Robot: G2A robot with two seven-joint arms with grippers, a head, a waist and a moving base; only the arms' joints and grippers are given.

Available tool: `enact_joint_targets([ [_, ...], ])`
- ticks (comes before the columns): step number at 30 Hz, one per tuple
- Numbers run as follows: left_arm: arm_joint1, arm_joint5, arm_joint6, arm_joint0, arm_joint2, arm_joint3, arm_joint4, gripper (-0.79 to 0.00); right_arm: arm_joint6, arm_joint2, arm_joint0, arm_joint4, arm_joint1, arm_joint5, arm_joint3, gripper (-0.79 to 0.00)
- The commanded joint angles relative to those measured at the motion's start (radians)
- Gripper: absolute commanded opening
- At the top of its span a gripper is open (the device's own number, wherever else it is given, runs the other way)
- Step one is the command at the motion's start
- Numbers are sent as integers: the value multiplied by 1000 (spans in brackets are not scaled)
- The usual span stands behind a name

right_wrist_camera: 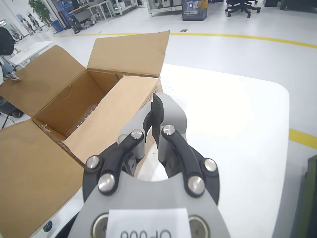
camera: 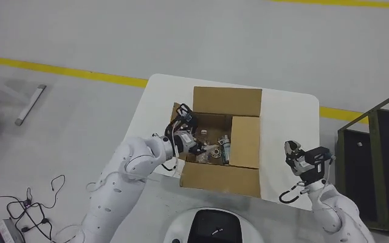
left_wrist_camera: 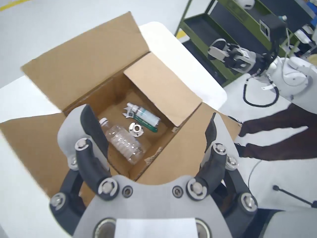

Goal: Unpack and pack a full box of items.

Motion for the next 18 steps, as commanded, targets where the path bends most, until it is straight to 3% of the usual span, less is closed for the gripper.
enact_joint_targets([
  [1,-5,-13,-18,-34,60,54,-10,0,3,10,-25,-5,1,6,-25,-785],
  [6,-21,10,10,-108,175,155,29,0,-11,23,-69,-4,1,15,-59,-785],
  [9,-21,10,10,-108,175,155,29,0,-37,34,-91,-30,0,69,-76,-785],
  [18,-21,24,28,-103,177,160,36,0,-63,52,-136,-72,-1,104,-119,-785],
])
